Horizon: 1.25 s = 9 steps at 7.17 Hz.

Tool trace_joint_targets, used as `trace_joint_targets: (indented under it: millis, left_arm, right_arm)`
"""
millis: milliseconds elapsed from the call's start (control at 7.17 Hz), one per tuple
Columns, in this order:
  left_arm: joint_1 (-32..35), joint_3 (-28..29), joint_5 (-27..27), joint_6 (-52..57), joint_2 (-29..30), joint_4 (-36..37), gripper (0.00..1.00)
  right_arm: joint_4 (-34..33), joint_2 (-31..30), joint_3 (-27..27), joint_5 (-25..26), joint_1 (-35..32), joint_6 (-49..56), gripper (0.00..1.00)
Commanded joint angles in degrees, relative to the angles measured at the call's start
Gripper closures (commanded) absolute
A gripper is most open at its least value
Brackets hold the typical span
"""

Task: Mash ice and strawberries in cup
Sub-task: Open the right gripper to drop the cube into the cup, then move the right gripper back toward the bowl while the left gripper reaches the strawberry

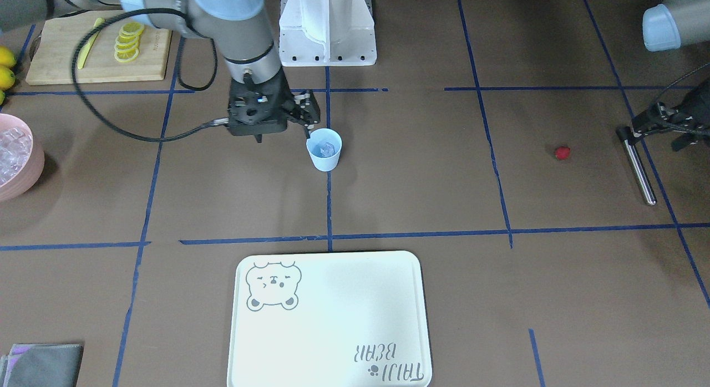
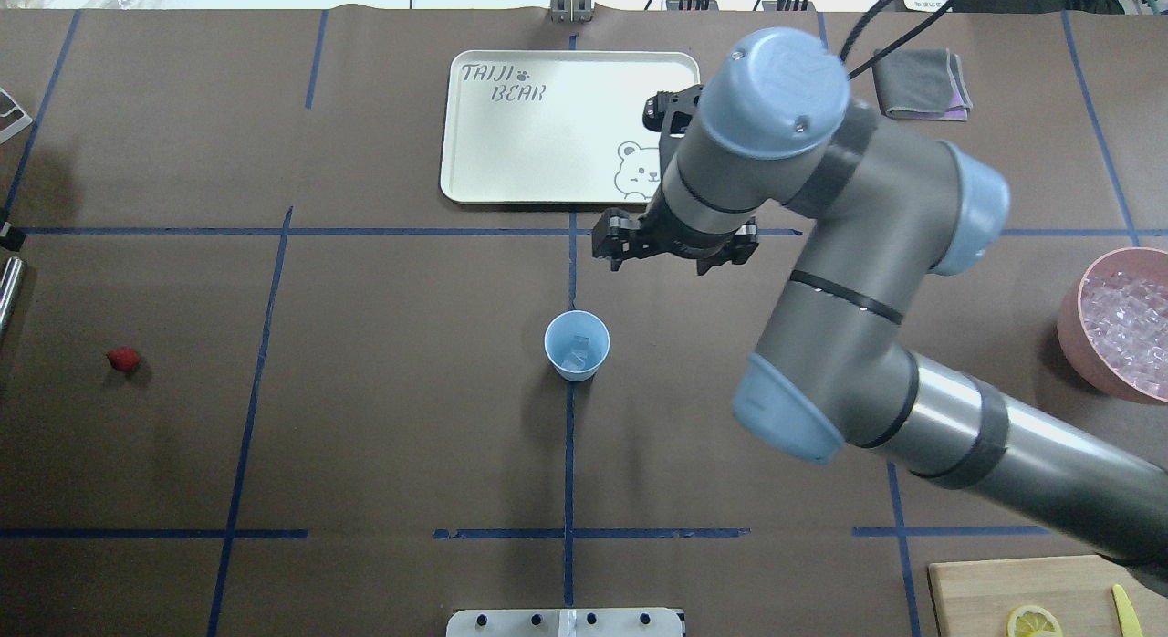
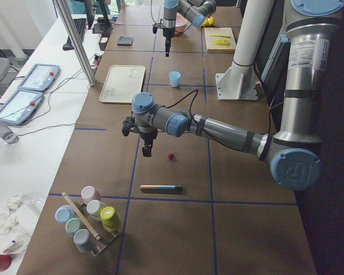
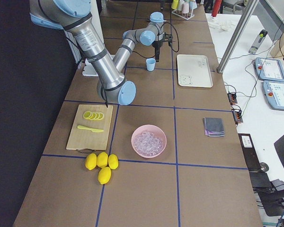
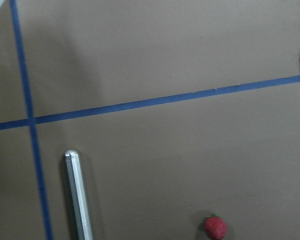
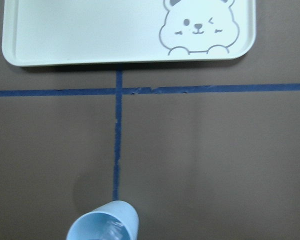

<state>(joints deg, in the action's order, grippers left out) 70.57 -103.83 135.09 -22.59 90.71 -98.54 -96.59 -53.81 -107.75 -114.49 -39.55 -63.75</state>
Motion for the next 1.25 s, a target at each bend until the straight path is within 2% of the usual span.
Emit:
trace_joint_targets:
  millis: [0,279,558,1115]
  left_arm:
    - [-5.16,0.47,-2.09,-11.91,-3.15,-11.44,0.00]
    - [-10.86,2.83,-7.97,-21.14,-5.18,-22.60,0.00]
    - [-15.88,7.14,-13.86,-27.48,-5.19,-30.97,0.00]
    - [-20.47,7.50,-14.41,-31.82,-5.19,-32.59,0.00]
  right_arm:
    - [0.00,-9.08,-6.06,-6.50,-10.15,11.58,0.01]
    - [0.08,-15.41,-6.60,-10.74,-17.81,23.17,0.01]
    - [0.26,-19.91,-6.51,-11.72,-21.53,31.02,0.01]
    - [0.17,-20.28,-6.60,-11.63,-21.98,31.05,0.01]
